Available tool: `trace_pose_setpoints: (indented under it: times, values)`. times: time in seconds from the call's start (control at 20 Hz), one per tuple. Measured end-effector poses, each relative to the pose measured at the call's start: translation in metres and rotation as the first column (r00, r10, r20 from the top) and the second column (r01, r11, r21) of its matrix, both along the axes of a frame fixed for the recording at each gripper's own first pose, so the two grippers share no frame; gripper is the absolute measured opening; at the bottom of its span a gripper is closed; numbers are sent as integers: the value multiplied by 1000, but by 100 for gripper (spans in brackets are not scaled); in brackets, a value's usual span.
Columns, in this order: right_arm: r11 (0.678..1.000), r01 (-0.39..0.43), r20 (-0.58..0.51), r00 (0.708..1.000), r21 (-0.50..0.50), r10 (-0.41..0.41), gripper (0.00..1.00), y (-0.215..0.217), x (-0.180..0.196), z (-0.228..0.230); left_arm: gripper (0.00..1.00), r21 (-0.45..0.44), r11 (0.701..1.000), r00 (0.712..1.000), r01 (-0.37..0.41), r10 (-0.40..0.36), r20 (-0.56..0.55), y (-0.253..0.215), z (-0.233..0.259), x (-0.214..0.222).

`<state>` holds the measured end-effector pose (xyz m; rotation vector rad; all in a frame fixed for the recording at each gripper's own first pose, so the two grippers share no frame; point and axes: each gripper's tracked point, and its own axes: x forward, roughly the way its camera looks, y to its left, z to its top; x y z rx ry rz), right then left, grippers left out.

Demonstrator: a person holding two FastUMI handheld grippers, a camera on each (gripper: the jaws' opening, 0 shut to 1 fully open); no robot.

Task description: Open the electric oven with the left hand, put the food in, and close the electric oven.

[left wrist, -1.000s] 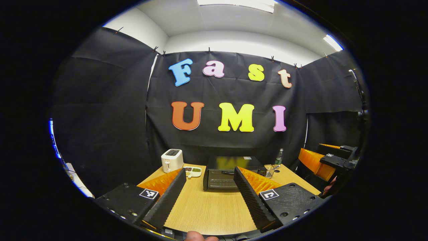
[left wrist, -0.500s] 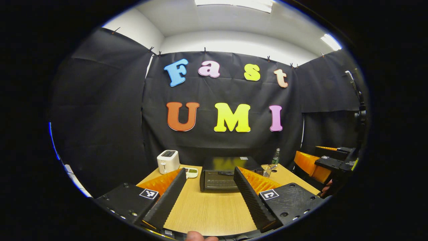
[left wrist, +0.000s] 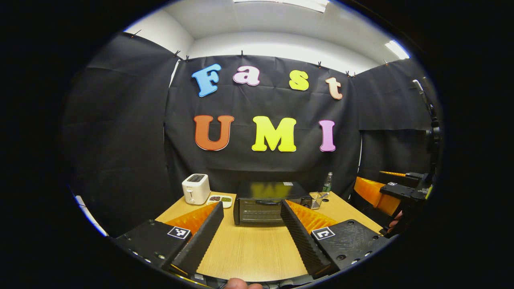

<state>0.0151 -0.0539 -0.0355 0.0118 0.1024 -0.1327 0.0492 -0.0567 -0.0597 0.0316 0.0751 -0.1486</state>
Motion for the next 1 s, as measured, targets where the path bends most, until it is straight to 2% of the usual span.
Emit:
trace_pose_setpoints:
  times: [0.25,0.5,0.75,1.0]
  values:
    - [997,70,-19,997,15,-70,100,-44,10,-6,94,-12,999,997,34,-35,-72,-29,-24,35]
    - [982,187,-24,982,17,-186,100,-114,9,-13,94,5,998,990,67,-66,-125,-62,-50,98]
    - [942,335,-84,940,31,-332,100,-182,-7,-34,94,29,993,979,116,-109,-173,-93,-75,176]
    - [904,428,-140,895,2,-424,100,-221,-20,-47,94,60,994,950,92,-69,-303,-103,-134,247]
